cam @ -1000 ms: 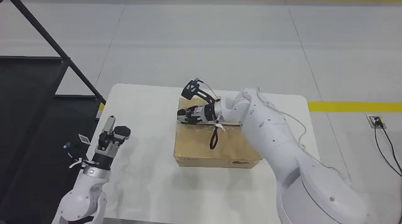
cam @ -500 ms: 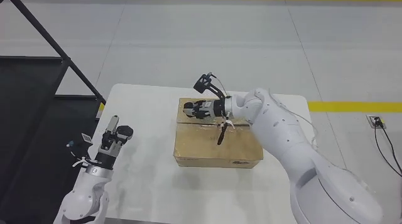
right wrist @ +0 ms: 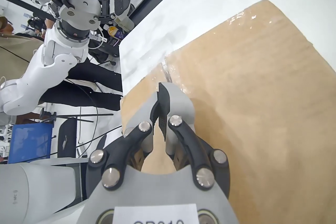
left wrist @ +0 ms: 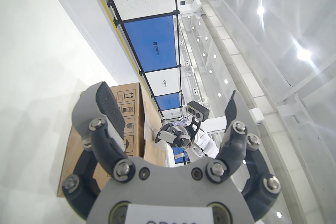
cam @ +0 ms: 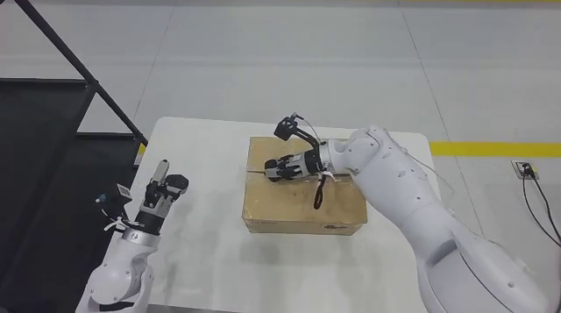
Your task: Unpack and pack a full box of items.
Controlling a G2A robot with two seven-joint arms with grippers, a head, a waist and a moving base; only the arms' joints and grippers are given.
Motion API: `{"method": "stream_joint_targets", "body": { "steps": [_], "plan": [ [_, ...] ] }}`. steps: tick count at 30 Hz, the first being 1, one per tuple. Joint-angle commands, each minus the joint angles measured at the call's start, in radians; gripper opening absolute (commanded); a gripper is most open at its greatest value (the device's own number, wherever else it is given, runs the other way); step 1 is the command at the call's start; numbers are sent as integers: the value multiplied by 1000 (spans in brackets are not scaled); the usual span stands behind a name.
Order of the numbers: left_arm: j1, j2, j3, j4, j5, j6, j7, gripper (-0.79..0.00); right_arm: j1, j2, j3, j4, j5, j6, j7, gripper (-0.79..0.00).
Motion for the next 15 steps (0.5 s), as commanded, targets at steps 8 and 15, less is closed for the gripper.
{"method": "stream_joint_targets", "body": {
  "steps": [8, 15],
  "plan": [
    [-14, 1, 11, 4, 8, 9, -10, 0, 15, 14, 12, 32, 51, 102, 102, -785],
    [-35, 3, 27, 12, 21, 22, -30, 0, 14, 35, 33, 72, 62, 119, 115, -785]
  ]
}}
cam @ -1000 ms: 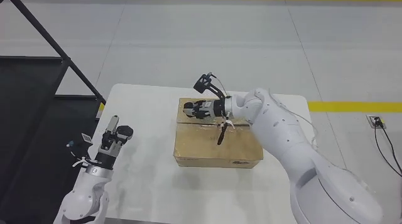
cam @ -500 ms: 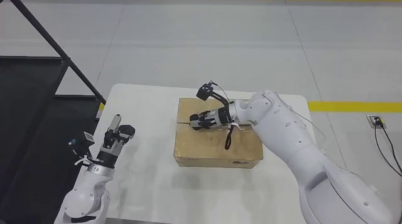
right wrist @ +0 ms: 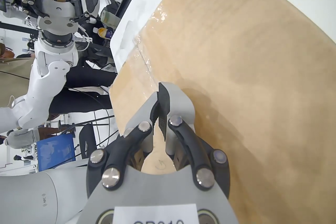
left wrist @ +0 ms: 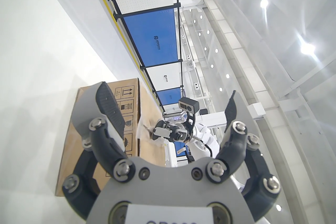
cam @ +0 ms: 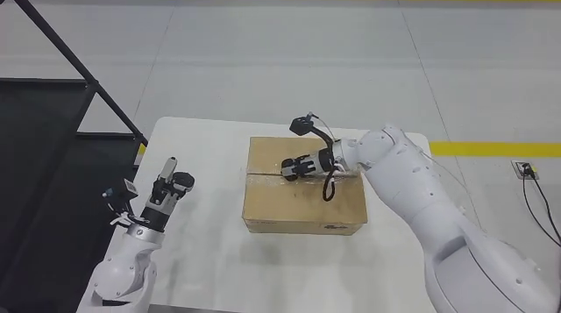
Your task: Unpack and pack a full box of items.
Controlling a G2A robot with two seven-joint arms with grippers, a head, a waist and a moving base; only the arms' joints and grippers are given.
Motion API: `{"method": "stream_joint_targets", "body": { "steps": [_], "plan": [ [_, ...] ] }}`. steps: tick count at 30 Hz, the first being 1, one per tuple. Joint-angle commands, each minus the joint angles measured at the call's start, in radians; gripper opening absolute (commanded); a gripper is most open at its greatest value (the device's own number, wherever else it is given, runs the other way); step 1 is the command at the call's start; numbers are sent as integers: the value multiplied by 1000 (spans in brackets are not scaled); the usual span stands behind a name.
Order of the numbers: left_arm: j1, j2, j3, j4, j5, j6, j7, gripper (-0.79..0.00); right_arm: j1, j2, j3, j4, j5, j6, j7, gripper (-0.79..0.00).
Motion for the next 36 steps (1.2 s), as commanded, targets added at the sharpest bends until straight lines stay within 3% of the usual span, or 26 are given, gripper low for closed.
{"method": "stream_joint_targets", "body": {
  "steps": [1, 22, 32, 36],
  "plan": [
    [-7, 0, 4, 2, 4, 4, -6, 0, 0, 7, 7, 12, -1, -1, -7, -785],
    [-61, 3, 44, 27, 10, 14, -38, 0, -47, 119, 97, 1, 6, -54, -52, -785],
    [-67, 5, 49, 33, 12, 18, -44, 0, -99, 188, 133, -106, -26, -48, -46, -785],
    [-72, 5, 56, 35, 16, 21, -47, 0, -145, 230, 152, -211, -48, -107, -105, -785]
  ]
}}
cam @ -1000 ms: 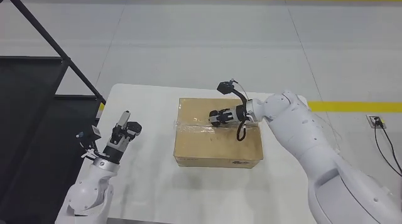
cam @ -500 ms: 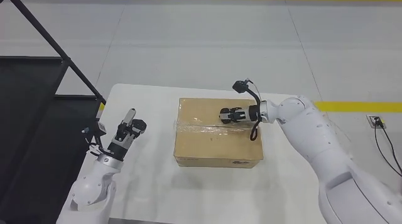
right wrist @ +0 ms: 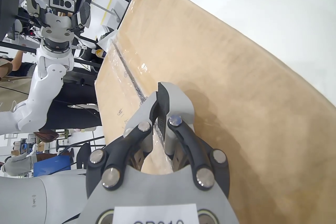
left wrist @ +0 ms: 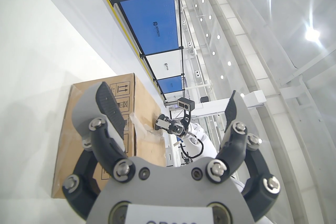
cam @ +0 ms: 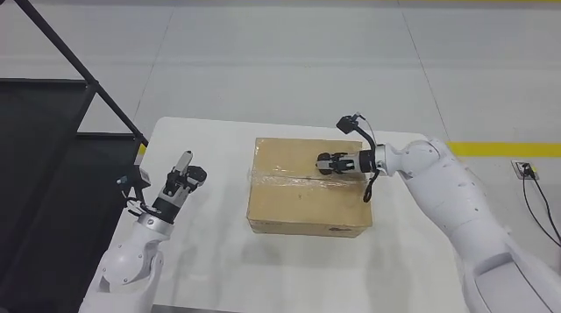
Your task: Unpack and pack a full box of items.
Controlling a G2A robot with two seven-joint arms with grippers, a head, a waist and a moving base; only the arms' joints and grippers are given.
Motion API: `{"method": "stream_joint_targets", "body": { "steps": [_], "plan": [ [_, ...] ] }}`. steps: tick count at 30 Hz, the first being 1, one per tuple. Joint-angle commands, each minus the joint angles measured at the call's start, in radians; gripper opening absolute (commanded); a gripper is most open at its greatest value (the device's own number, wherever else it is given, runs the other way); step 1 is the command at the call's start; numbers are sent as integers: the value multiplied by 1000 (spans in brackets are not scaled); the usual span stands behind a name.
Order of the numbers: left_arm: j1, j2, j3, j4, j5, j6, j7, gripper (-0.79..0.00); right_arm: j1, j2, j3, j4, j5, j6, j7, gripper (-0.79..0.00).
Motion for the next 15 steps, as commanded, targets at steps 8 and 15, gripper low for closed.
{"method": "stream_joint_targets", "body": {
  "steps": [8, 15],
  "plan": [
    [-3, 1, 11, -2, 6, -2, -2, 0, -139, 111, 100, -238, -60, -137, -137, -785],
    [7, 2, 11, -3, 3, -9, 0, 0, -278, 197, 252, -431, -128, -138, -216, -785]
  ]
}}
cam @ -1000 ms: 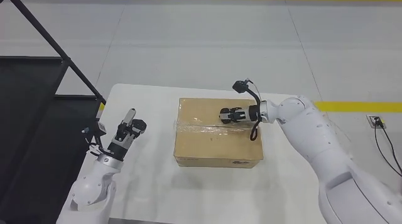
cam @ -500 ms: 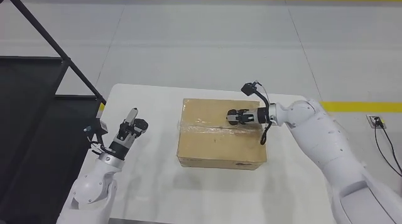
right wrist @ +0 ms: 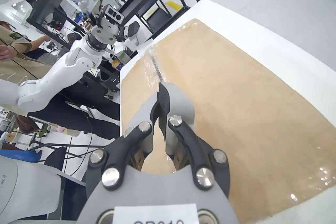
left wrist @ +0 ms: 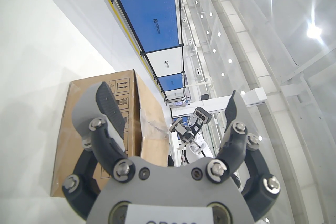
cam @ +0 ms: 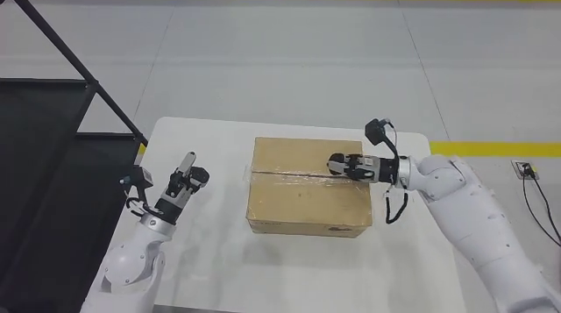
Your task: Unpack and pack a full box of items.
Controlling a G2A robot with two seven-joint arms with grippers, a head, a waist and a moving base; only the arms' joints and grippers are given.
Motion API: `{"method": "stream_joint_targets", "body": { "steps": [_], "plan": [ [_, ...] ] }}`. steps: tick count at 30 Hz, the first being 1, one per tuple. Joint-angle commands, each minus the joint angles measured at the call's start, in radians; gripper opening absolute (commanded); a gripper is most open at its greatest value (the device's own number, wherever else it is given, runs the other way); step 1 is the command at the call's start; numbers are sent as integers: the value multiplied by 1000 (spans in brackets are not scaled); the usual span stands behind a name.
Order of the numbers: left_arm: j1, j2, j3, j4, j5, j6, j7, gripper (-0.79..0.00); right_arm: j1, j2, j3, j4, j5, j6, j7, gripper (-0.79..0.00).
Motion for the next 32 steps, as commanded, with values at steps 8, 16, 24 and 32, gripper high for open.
{"method": "stream_joint_targets", "body": {
  "steps": [8, 16, 24, 32],
  "plan": [
    [5, 1, 8, -6, 4, -1, 3, 0, -137, 57, 91, -223, -60, 204, 74, -785],
    [2, 2, 12, -8, 11, 2, 1, 0, -155, 69, 109, -246, -72, 400, 109, -785],
    [-9, 4, 18, -1, 13, 11, -5, 0, -185, 78, 136, -271, -108, 431, 57, -785],
    [-43, 9, -6, 17, 13, 28, -9, 0, -387, 110, 307, -358, -200, 221, -359, -785]
  ]
}}
